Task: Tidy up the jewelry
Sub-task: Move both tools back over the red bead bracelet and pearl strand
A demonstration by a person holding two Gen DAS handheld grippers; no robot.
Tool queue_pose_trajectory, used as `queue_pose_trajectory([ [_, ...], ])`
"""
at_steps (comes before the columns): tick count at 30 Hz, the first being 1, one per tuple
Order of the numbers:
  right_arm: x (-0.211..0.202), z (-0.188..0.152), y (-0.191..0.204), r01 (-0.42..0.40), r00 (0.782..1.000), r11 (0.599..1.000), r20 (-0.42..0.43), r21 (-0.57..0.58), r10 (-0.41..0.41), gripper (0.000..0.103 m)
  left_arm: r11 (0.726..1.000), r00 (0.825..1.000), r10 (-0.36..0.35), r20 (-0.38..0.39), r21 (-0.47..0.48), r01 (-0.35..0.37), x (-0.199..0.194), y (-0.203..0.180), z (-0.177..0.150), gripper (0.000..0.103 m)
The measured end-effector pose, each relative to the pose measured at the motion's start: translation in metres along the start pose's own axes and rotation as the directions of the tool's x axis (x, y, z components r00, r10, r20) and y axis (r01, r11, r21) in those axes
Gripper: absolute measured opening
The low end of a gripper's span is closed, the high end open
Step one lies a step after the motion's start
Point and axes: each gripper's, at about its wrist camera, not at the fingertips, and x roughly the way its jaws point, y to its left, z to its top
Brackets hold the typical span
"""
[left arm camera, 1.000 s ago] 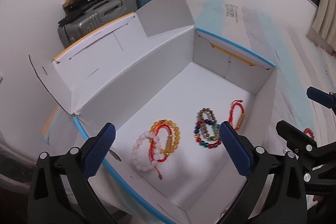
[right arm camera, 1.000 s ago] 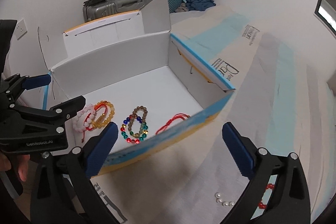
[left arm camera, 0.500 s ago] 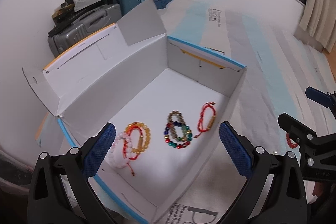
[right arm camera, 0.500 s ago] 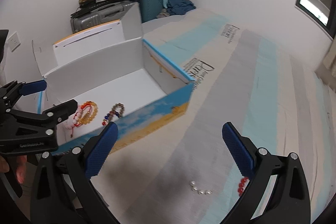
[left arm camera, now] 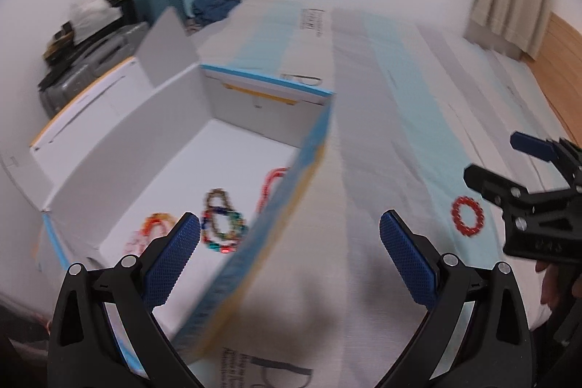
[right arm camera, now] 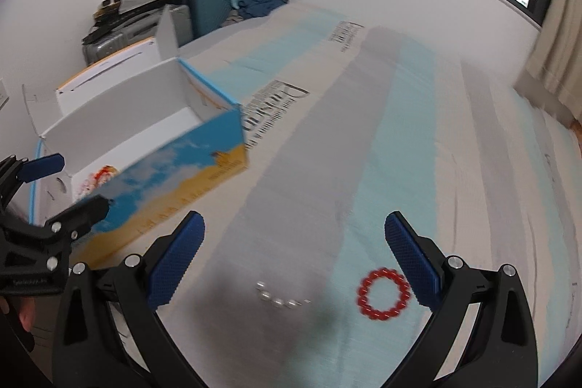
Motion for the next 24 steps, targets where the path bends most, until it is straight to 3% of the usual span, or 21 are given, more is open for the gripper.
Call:
queue_pose_trajectory([
  [13,0.021,-0.034,-0.063,0.051,0.997,0.996,-0.056,0.074,-0.047,0.095,0.993,0.994,-0.09,-0.065,0.071,0.095,0.051,-0.063,-0.018,0.097],
  [24,0.057,-0.061,-0.091,0.04,0.992,0.991,-0.12,0.125,-0.025,0.095,0.984,0.984,-0.125,-0.123,0.113,0.139,0.095,-0.096,-0.039,0.097],
])
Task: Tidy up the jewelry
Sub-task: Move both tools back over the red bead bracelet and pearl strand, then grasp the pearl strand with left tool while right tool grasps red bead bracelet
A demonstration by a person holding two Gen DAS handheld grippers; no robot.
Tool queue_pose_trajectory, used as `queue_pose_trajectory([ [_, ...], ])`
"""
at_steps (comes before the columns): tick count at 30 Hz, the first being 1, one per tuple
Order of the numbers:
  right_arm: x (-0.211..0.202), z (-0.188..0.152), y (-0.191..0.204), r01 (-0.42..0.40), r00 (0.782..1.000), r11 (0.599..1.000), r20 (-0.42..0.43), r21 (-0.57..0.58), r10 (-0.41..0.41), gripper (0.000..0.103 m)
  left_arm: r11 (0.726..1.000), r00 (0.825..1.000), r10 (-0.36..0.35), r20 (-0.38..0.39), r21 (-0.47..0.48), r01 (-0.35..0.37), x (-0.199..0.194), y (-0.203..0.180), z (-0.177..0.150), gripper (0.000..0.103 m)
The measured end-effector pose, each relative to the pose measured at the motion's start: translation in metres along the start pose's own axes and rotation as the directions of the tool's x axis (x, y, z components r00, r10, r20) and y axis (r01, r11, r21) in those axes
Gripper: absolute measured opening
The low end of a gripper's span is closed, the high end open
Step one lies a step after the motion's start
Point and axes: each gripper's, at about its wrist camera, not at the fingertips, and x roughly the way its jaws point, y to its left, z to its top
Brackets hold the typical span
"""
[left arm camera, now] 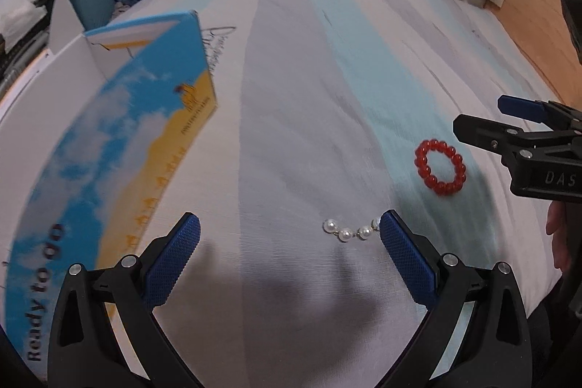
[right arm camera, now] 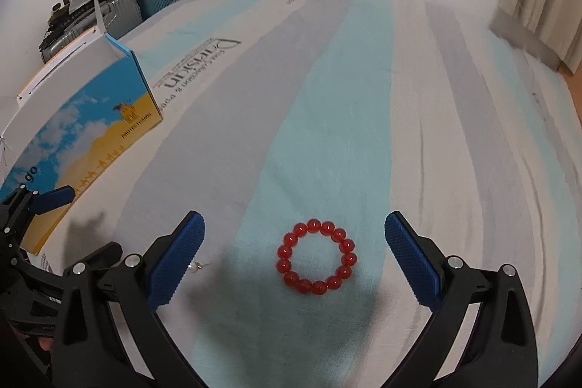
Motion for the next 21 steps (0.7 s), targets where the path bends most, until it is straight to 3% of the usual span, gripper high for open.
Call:
queue_pose_trajectory([
  [21,0.065,-0.029,-0.028,-0.016,0.995,0.999,-0.101,0.052,0.021,0.095,0.998,0.997,-0.05,-0.064,0.031,0.052,0.068,-0.02,-0.007,0.094],
])
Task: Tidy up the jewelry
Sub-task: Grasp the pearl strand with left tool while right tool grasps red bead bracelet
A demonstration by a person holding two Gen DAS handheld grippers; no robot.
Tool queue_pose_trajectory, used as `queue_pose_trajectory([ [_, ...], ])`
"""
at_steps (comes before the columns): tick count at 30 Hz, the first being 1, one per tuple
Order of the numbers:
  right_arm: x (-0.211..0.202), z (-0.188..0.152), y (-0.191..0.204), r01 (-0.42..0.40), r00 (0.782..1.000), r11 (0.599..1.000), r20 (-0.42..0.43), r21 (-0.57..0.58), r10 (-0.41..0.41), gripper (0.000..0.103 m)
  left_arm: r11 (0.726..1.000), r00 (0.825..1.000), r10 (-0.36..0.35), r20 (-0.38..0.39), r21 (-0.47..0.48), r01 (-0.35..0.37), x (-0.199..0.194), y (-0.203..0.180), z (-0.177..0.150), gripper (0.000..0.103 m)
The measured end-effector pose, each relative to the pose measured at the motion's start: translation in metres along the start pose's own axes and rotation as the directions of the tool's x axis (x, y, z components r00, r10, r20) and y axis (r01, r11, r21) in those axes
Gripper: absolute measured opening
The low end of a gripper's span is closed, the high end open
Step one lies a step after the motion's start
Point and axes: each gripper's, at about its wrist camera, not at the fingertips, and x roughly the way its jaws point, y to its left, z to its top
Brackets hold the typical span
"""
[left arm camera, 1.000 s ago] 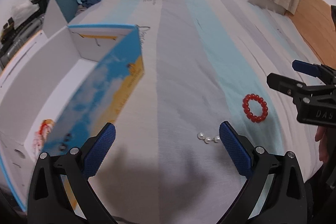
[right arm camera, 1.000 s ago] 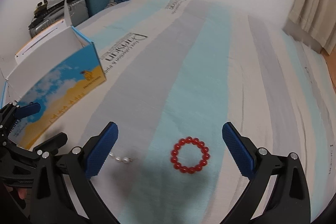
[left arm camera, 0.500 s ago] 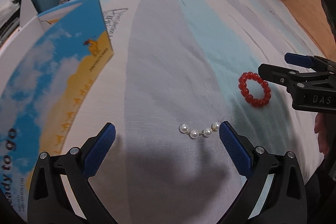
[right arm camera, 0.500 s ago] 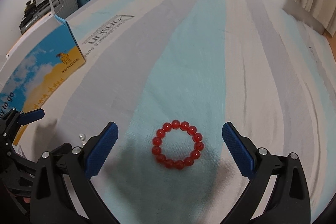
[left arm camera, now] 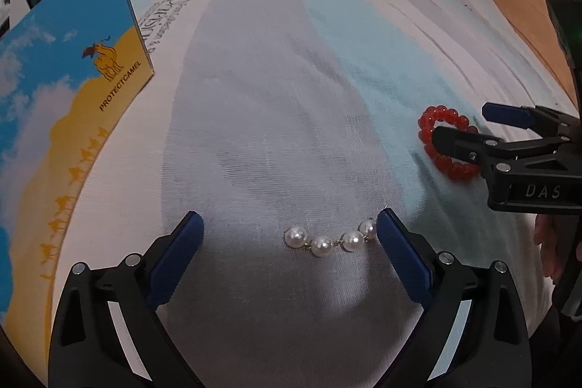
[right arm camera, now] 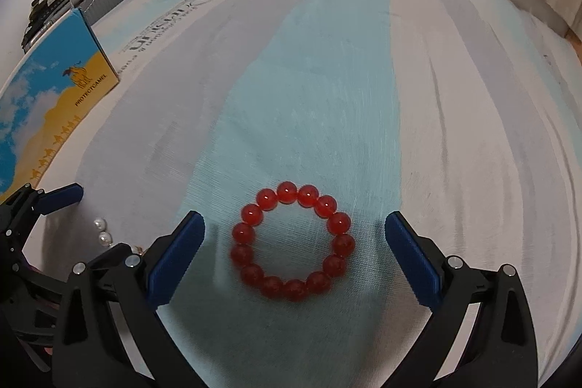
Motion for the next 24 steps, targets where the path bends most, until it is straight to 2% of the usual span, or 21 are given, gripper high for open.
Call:
queue_pose_trajectory([
  [2,0.004,-0.002,-0.002,-0.005,1.0,1.0,-0.007,0.009,0.005,0.095,1.0,1.0,0.0,0.007,-0.004,0.0,0.0,-0.001,-0.001,0.092],
  [5,0.009,-0.005,-0.001,-0.012,1.0,1.0,-0.017,0.006,0.012,0.094,1.0,1.0,-0.006,0.016,-0.006,0.006,-0.003,-0.004,-0.005,0.082],
  [10,0.01,-0.01,0.001,-0.004,1.0,1.0,-0.018,0.006,0.004,0.084,0.999,0.999,-0.034,0.018,-0.004,0.034,-0.004,-0.008,-0.007,0.061],
  [16,0.008,-0.009,0.003,0.004,1.0,1.0,-0.022,-0.008,-0.004,0.064,0.998,0.998,-0.07,0.008,0.009,0.07,-0.008,-0.013,-0.009,0.037],
  [21,0.007,-0.007,0.001,0.013,1.0,1.0,-0.024,-0.001,-0.013,0.04,0.995,0.995,-0.098,-0.007,0.007,0.098,-0.01,-0.015,-0.01,0.024],
  [24,0.003,-0.006,-0.001,0.012,1.0,1.0,-0.019,0.0,-0.012,0.03,0.993,0.993,-0.12,-0.011,-0.007,0.12,-0.009,-0.016,-0.007,0.01],
])
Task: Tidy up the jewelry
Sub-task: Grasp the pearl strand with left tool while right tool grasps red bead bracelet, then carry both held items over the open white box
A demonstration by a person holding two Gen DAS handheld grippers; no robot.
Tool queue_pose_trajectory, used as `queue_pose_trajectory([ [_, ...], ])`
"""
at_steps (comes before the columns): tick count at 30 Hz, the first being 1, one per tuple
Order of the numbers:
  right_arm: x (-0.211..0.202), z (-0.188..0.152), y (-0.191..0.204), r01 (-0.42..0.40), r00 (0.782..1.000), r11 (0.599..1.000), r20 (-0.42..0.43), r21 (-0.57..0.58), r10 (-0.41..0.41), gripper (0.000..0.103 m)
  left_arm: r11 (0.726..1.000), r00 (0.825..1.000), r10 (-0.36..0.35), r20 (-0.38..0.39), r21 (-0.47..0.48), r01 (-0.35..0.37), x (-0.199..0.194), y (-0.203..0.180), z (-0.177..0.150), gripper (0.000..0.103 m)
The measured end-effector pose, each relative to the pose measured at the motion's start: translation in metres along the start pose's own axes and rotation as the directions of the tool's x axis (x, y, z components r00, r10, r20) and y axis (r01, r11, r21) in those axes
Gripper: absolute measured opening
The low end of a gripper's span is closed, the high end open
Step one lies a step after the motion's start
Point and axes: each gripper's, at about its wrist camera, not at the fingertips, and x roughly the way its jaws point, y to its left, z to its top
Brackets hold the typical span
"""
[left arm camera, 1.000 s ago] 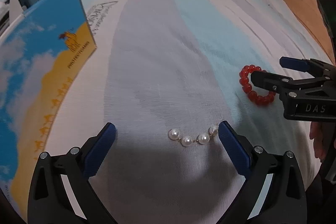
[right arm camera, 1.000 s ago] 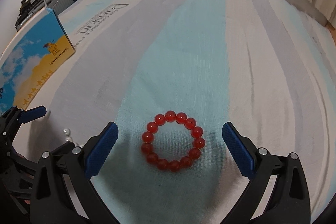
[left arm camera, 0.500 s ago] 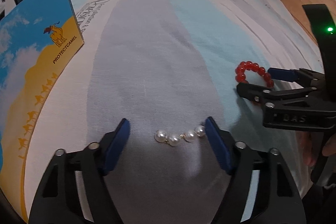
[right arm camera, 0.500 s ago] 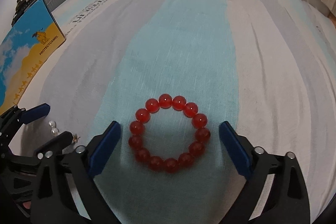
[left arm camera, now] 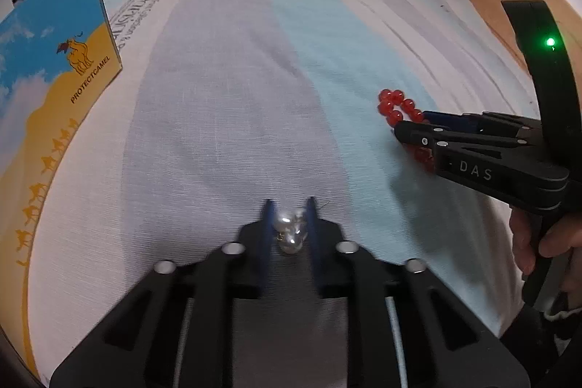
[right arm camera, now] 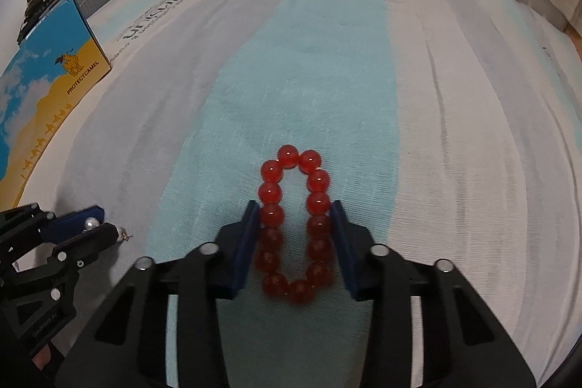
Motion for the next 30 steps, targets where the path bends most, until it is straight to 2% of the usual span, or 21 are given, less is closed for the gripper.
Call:
queue_pose_trajectory([
  [4,-0.006,0.002,-0.002,-0.009,1.0,1.0,0.009,0.001,0.009,0.023,1.0,1.0,-0.012,-0.01,0.001,0.012,0.0,-0.001,0.001,0.01],
  [6,-0.01,0.002,-0.002,0.005,1.0,1.0,0.024,-0.003,-0.005,0.013,1.0,1.0,-0.012,-0.01,0.004,0.013,-0.001,-0.002,0.001,0.01],
  [17,-0.024,0.004,-0.001,-0.022,0.999,1.0,0.039,0.007,0.022,0.013,1.0,1.0,0.002,0.014,0.028,-0.002,-0.016,-0.006,0.006,0.01],
  [30,-0.065,0.01,0.004,-0.029,0.995,0.999,0.099,-0.016,0.03,0.013,0.999,0.999,0.031,0.044,0.032,-0.033,-0.047,-0.006,0.008,0.01],
])
